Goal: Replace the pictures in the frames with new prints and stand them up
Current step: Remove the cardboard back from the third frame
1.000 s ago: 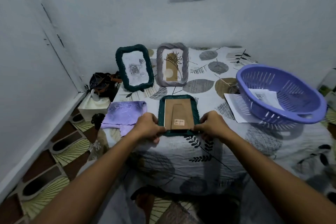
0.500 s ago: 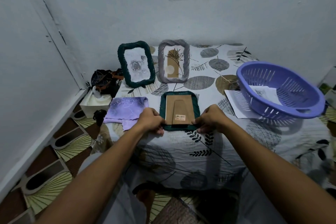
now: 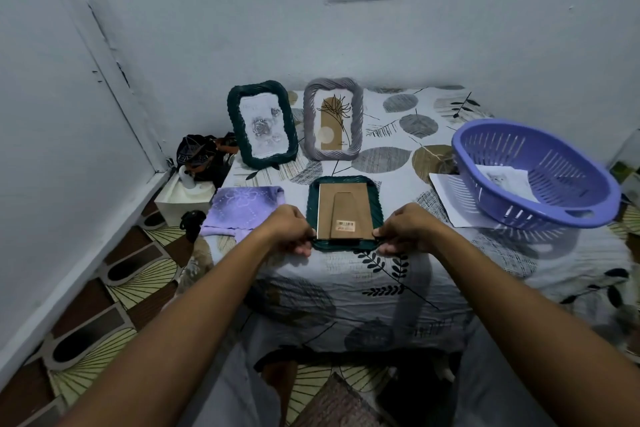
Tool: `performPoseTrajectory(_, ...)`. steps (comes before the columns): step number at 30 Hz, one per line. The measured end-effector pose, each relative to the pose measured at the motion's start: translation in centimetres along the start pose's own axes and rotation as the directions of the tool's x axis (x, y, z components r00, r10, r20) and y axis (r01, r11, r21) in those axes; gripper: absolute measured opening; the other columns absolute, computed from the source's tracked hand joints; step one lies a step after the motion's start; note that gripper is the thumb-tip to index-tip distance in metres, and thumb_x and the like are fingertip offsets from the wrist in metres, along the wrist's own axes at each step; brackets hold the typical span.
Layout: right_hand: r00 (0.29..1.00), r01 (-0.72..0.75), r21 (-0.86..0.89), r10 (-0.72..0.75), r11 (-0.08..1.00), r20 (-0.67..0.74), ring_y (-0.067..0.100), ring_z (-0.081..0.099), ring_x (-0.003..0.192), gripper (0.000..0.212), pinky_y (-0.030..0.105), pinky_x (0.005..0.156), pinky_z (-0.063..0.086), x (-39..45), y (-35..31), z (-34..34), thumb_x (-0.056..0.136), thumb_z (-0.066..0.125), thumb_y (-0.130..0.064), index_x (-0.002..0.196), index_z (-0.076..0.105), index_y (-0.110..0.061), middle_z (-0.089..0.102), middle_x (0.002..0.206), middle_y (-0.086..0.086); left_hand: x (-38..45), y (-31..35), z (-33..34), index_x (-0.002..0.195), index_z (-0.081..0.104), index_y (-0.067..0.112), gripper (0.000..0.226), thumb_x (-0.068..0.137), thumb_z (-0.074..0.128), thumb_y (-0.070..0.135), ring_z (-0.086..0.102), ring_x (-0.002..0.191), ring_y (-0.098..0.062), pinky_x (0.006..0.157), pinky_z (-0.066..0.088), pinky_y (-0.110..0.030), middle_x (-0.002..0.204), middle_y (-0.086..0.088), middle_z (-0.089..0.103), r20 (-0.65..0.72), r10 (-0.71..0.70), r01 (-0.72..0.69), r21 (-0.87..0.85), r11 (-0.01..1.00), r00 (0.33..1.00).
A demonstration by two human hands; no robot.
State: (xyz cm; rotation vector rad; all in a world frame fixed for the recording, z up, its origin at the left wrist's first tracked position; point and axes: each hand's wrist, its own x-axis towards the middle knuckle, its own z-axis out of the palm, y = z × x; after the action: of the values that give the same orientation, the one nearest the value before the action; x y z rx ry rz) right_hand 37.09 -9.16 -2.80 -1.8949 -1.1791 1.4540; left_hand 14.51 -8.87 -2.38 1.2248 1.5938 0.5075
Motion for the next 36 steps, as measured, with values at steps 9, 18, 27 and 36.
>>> performPoseTrajectory(9,0.962,0.211,-0.135,-0.23,0.968,-0.146,0.032,0.063,0.066,0.037,0.035,0.057,0.055,1.2,-2.4,-0.8,0.093,0.059,-0.029,0.099,0.061,0.007,0.062,0.078,0.021,1.3,2.4,-0.9,0.099,0.06,0.006,0.031,0.096,0.053,0.035,0.053,0.074,-0.02,0.065,0.045,-0.03,0.087,-0.009,0.059,-0.19,0.222,-0.227,-0.005,0.974,0.956)
performPoseTrajectory(18,0.971,0.181,-0.15,-0.201,0.972,-0.128,0.03,0.063,0.068,0.03,0.036,0.058,0.056,2.2,-3.3,0.0,0.093,0.059,-0.024,0.096,0.059,0.006,0.061,0.084,0.02,0.9,3.7,-0.8,0.084,0.053,0.012,0.035,0.099,0.046,0.043,0.048,0.063,-0.019,0.057,0.04,-0.028,0.079,-0.01,0.055,-0.099,0.073,-0.098,-0.269,0.958,0.992)
performPoseTrajectory(27,0.968,0.2,-0.14,-0.217,0.97,-0.125,0.033,0.063,0.066,0.032,0.042,0.064,0.058,2.5,-3.9,1.9,0.09,0.063,-0.022,0.092,0.064,0.01,0.06,0.076,0.018,0.4,3.7,-3.0,0.097,0.05,0.012,0.037,0.1,0.039,0.048,0.044,0.06,-0.019,0.056,0.038,-0.029,0.081,-0.012,0.055,-0.025,0.015,-0.021,-0.296,0.955,1.0)
performPoseTrajectory(36,0.929,0.235,-0.272,-0.298,0.933,-0.221,0.03,0.065,0.065,0.022,0.043,0.061,0.06,2.7,-4.1,2.5,0.085,0.062,-0.019,0.086,0.068,0.002,0.067,0.078,0.018,0.9,3.1,-3.5,0.132,0.041,0.004,0.058,0.098,0.041,0.051,0.043,0.059,-0.017,0.056,0.038,-0.028,0.075,-0.009,0.052,-0.021,0.024,-0.029,-0.326,0.945,0.999)
